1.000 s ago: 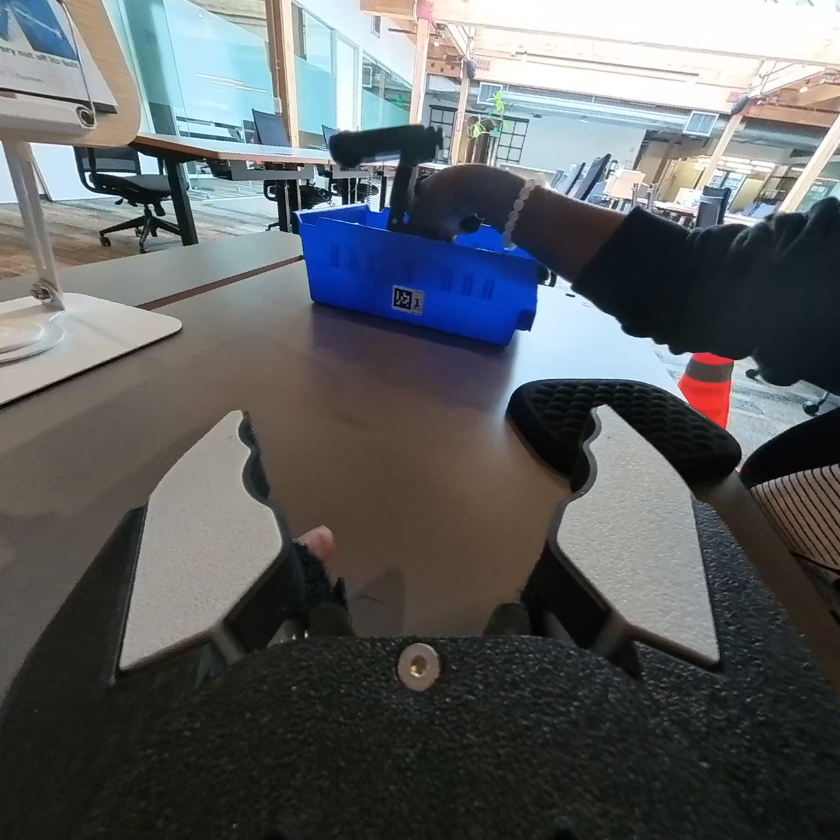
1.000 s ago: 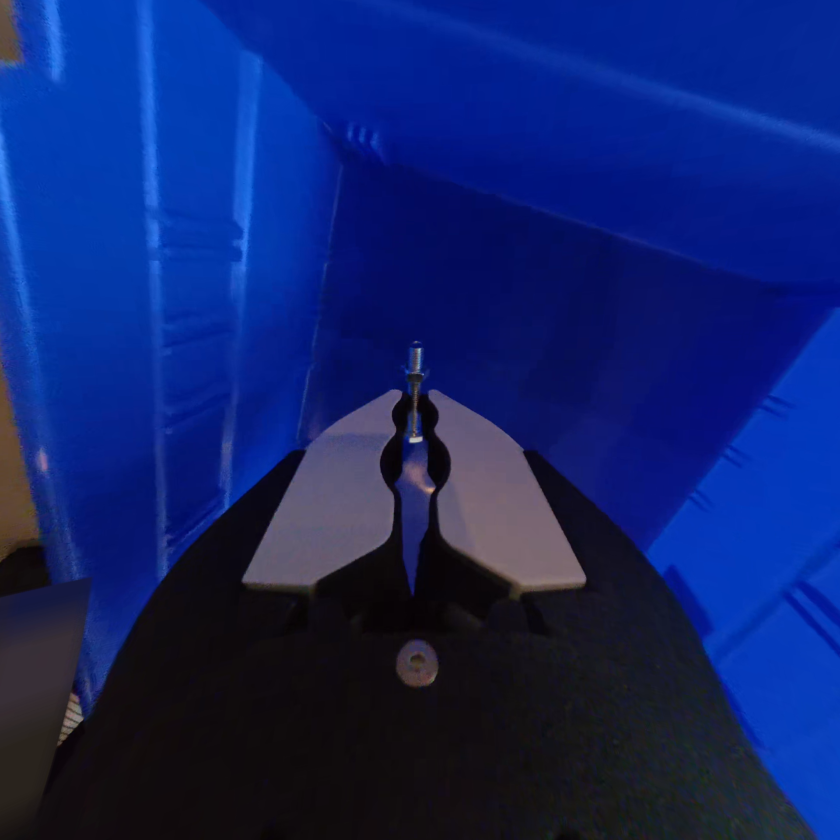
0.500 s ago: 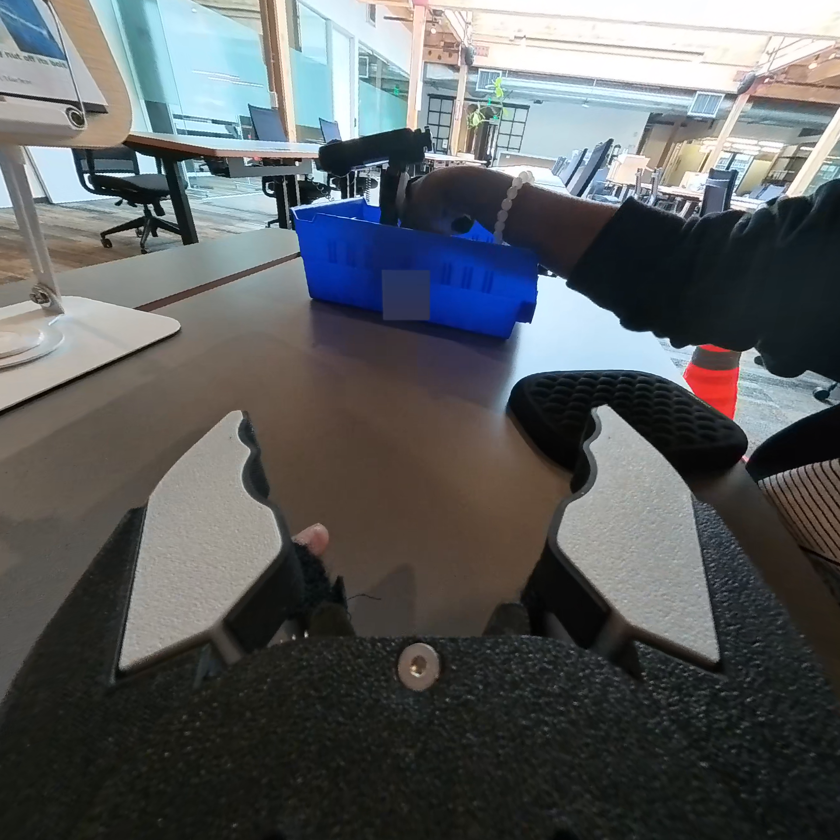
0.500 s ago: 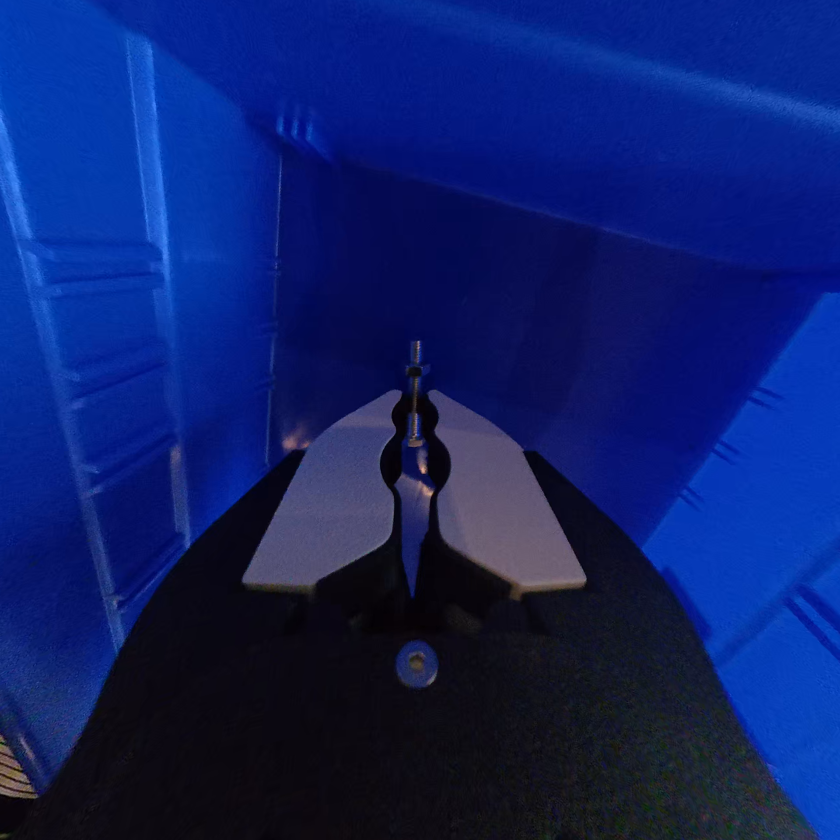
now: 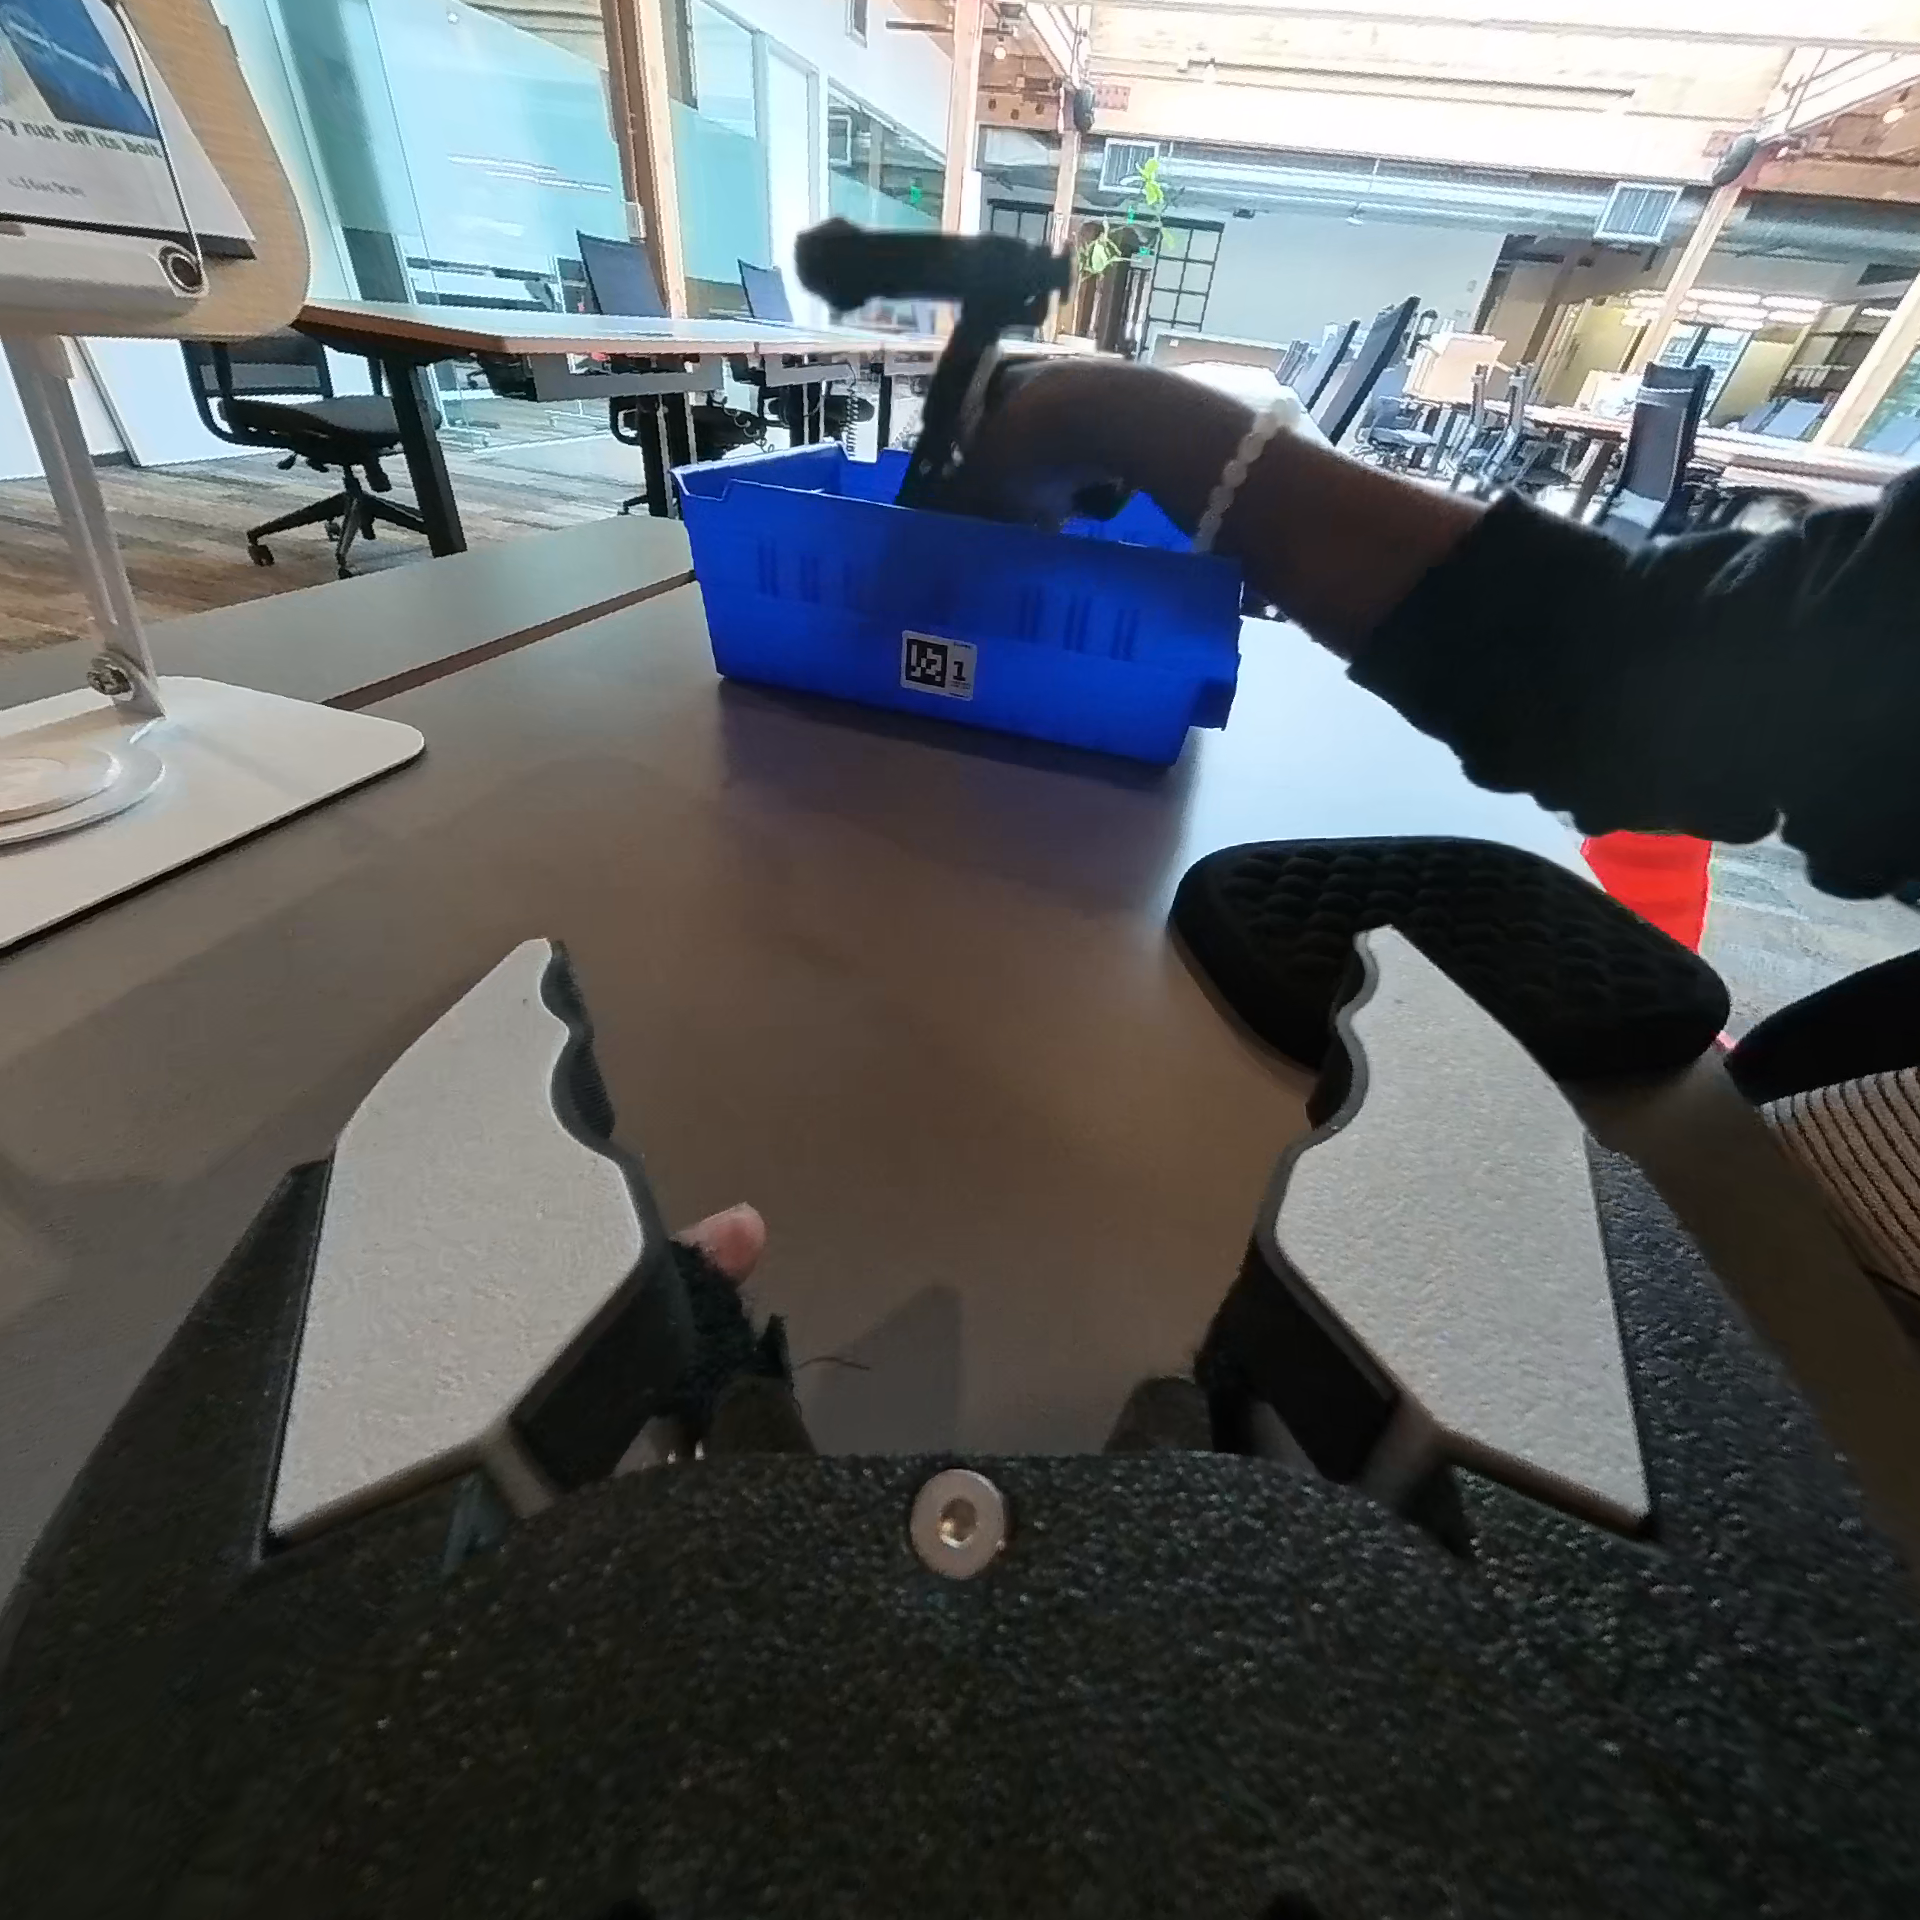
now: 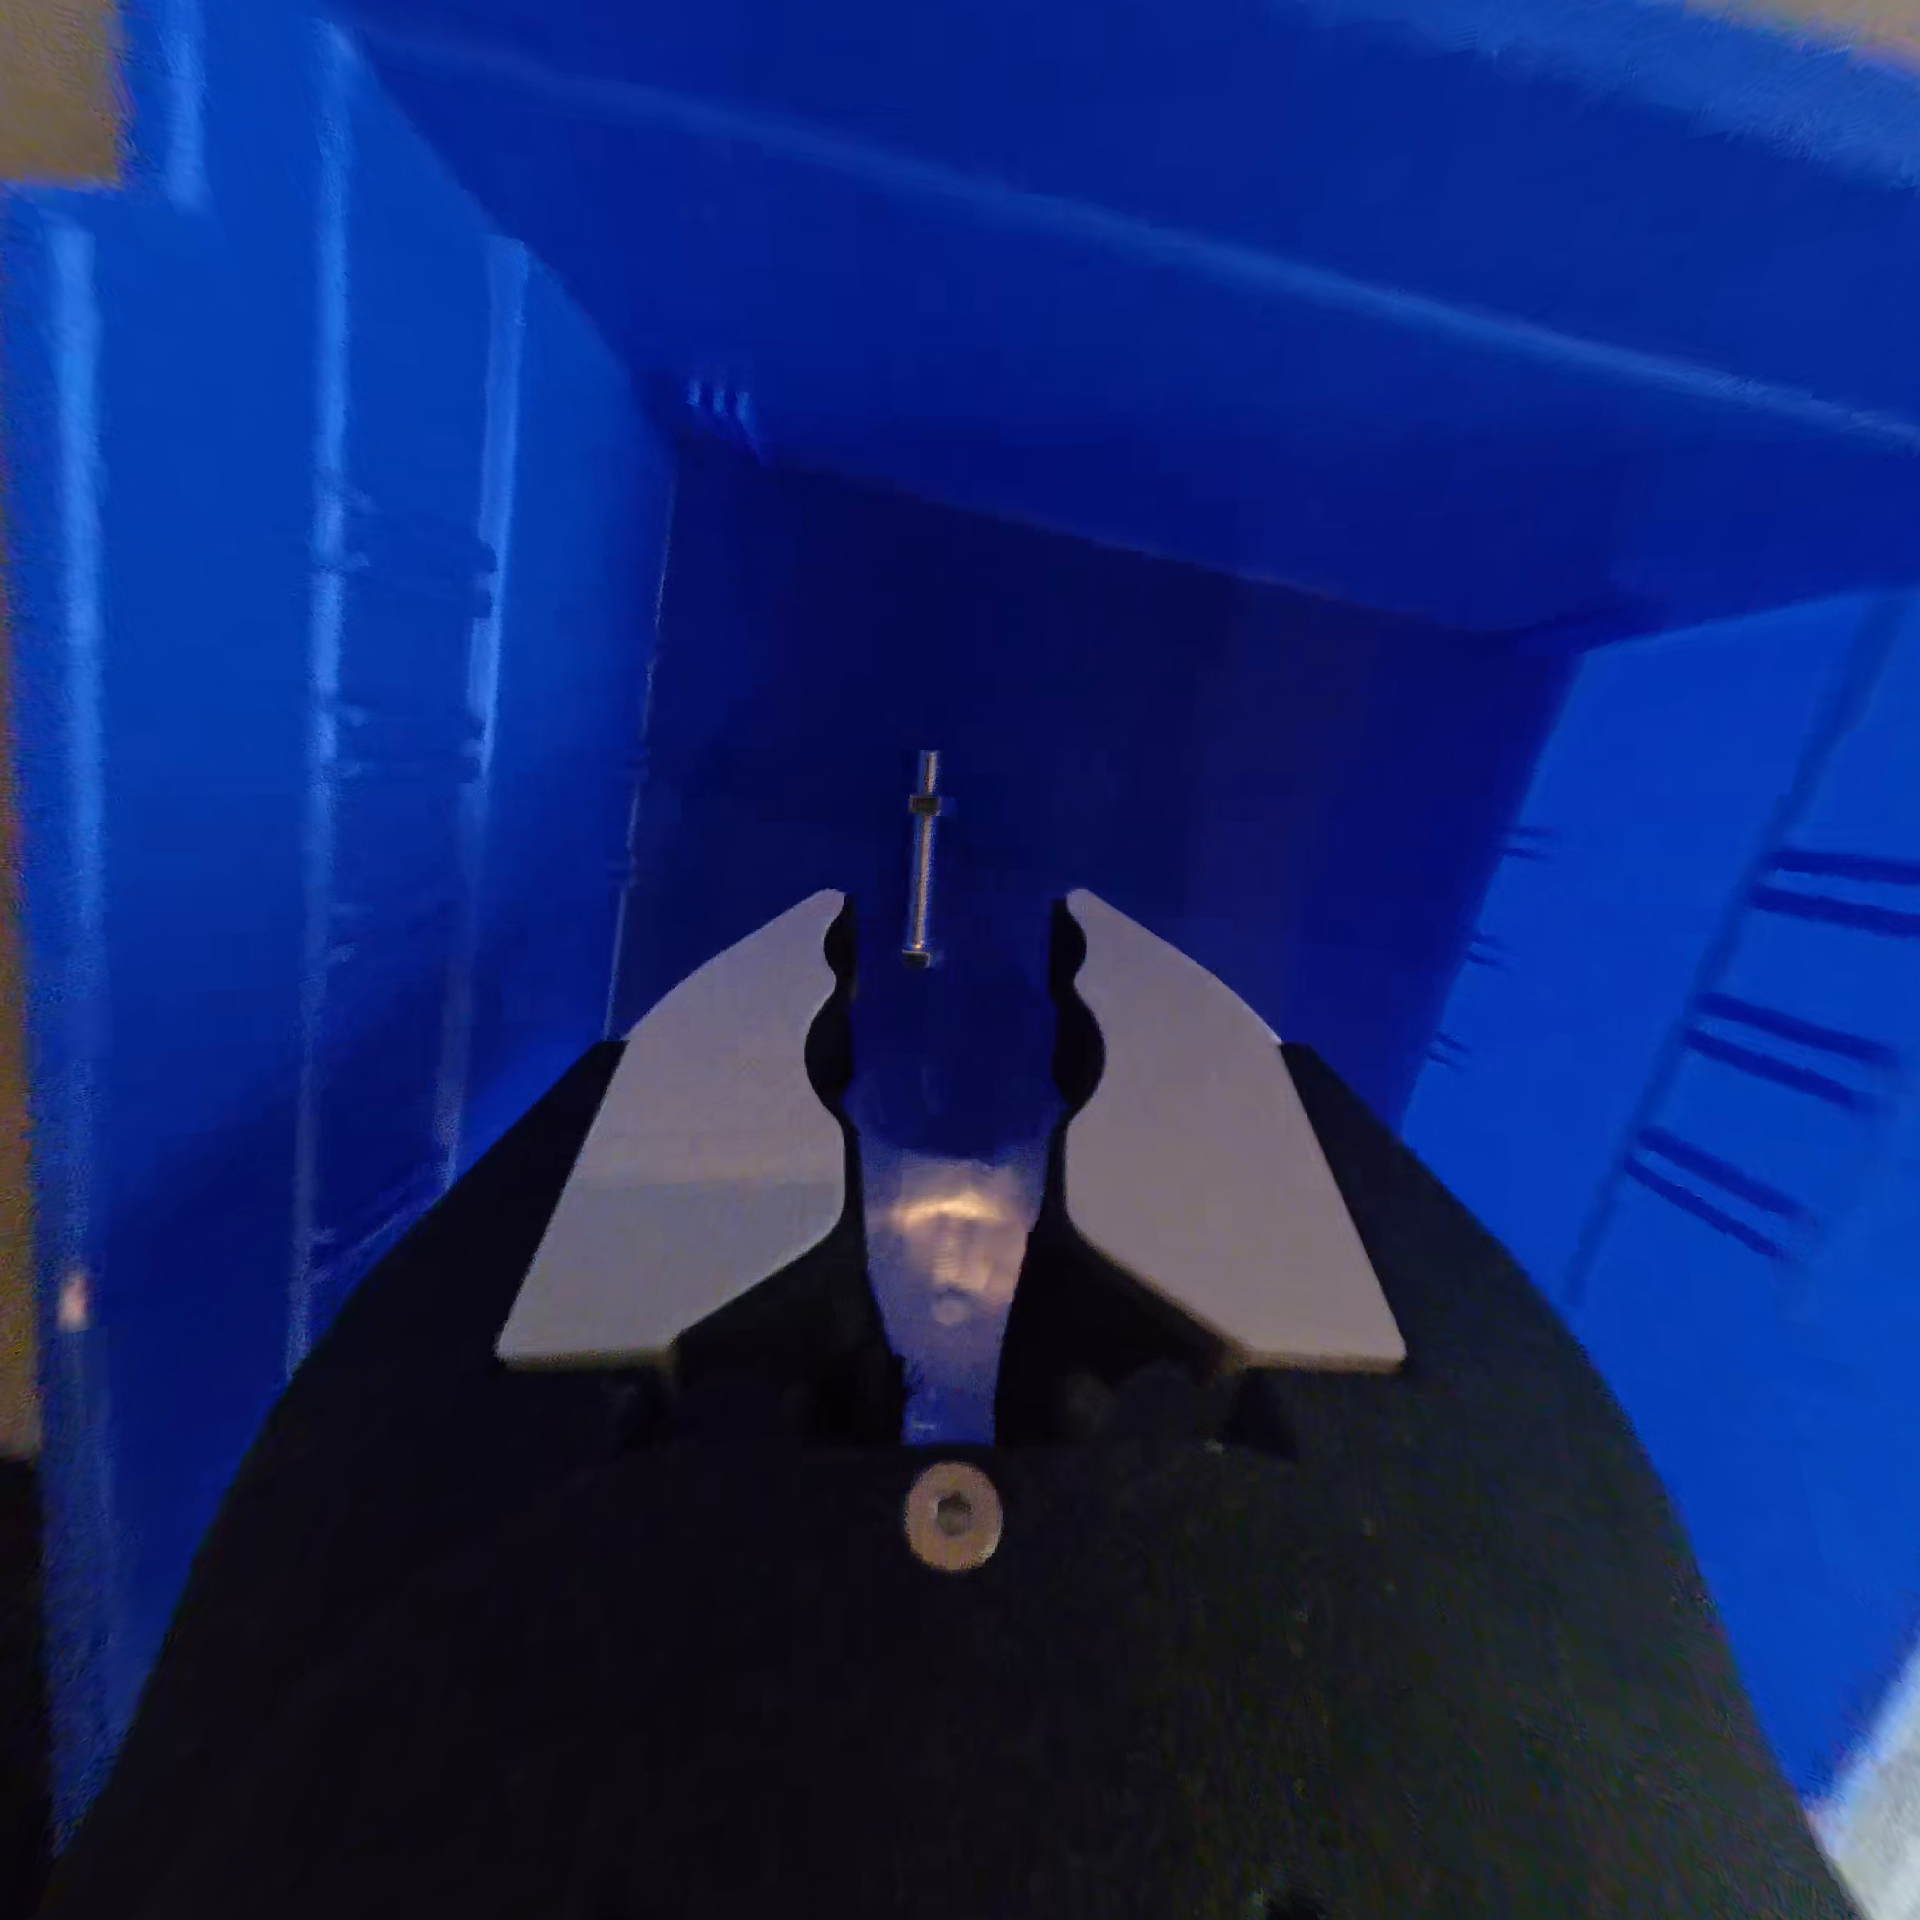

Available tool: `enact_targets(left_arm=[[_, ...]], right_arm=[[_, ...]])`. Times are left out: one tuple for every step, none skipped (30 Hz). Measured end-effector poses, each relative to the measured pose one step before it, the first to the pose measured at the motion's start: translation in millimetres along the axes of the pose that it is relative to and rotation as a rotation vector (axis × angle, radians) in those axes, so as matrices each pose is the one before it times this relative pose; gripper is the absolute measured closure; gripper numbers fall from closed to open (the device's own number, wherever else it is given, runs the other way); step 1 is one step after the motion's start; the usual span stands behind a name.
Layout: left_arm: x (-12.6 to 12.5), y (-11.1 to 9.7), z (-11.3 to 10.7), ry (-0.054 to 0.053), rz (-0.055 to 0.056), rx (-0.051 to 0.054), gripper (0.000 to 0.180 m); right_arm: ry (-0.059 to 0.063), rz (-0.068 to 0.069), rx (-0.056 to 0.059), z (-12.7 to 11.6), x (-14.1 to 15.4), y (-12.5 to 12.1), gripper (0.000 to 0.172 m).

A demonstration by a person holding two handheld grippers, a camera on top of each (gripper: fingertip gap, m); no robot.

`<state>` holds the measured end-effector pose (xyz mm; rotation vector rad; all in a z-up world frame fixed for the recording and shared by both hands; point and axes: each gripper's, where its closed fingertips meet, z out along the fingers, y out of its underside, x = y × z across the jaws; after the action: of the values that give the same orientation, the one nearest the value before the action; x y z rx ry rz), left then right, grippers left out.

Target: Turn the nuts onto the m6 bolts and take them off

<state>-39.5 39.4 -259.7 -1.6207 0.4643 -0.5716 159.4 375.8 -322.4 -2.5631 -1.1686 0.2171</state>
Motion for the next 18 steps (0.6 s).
enact_targets(left_arm=[[-0.30, 0.08, -0.10, -0.0022, -0.0009, -0.0006, 0.048], [-0.57, -0.05, -0.08, -0.0023, -0.0024, 0.0001, 0.049], [-0.78, -0.15, -0.27, -0.0023, -0.0040, 0.0008, 0.049], [-0.75, -0.07, -0.24, -0.0016, -0.0052, 0.0008, 0.049], [-0.78, -0.17, -0.18, -0.0014, -0.0050, 0.0006, 0.049], [-1.04, -0.04, -0.33, -0.0036, -0.0039, 0.0006, 0.049], [-1.08, -0.13, -0.29, -0.0047, -0.0021, 0.0007, 0.049], [-0.93, -0.20, -0.47, -0.0045, -0.0002, 0.0008, 0.049], [-1.01, -0.13, -0.39, -0.0053, 0.0019, 0.0003, 0.049], [-0.85, -0.18, -0.52, -0.0058, 0.0048, -0.0005, 0.049], [-0.78, -0.16, -0.41, -0.0060, 0.0068, -0.0012, 0.049], [-0.60, -0.25, -0.51, -0.0051, 0.0069, -0.0013, 0.049], [-0.20, -0.61, -0.51, -0.0032, 0.0058, 0.0001, 0.049], [-0.26, -1.08, -0.58, -0.0043, 0.0047, 0.0014, 0.049], [-0.81, -1.86, -1.01, -0.0077, 0.0051, 0.0039, 0.050], [-1.01, -2.81, -1.50, -0.0089, 0.0061, 0.0078, 0.051], [-1.25, -3.85, -2.04, -0.0099, 0.0059, 0.0106, 0.051], [-1.63, -4.69, -2.54, -0.0126, 0.0046, 0.0117, 0.053]], right_arm=[[0.0374, -0.0140, 0.0564, -8.68, 2.00, -4.98, 0.135], [0.0301, -0.0146, 0.0603, -9.79, 0.34, -5.76, 0.132], [0.0261, -0.0131, 0.0625, -10.69, -0.69, -6.55, 0.128], [0.0185, -0.0149, 0.0680, -11.19, -2.50, -7.80, 0.123], [0.0167, -0.0197, 0.0711, -11.58, -3.58, -8.53, 0.118], [0.0198, -0.0229, 0.0695, -11.65, -3.74, -8.95, 0.112], [0.0173, -0.0214, 0.0654, -11.34, -4.67, -8.55, 0.105], [0.0063, -0.0197, 0.0644, -11.14, -6.83, -8.64, 0.100], [-0.0047, -0.0151, 0.0647, -10.33, -9.28, -8.85, 0.095], [-0.0188, -0.0144, 0.0637, -9.45, -12.26, -8.29, 0.092], [-0.0218, -0.0115, 0.0597, -8.23, -13.58, -7.29, 0.090], [-0.0221, -0.0091, 0.0559, -6.71, -14.25, -6.56, 0.089], [-0.0270, -0.0082, 0.0449, -5.51, -15.50, -4.55, 0.084], [-0.0317, -0.0054, 0.0386, -4.40, -16.48, -3.41, 0.079], [-0.0326, -0.0034, 0.0434, -3.50, -16.99, -3.94, 0.074], [-0.0341, -0.0032, 0.0447, -2.74, -17.59, -3.39, 0.065], [-0.0226, -0.0005, 0.0361, -2.05, -15.93, -1.55, 0.058], [-0.0171, -0.0102, 0.0311, -1.33, -14.64, -0.46, 0.056]])
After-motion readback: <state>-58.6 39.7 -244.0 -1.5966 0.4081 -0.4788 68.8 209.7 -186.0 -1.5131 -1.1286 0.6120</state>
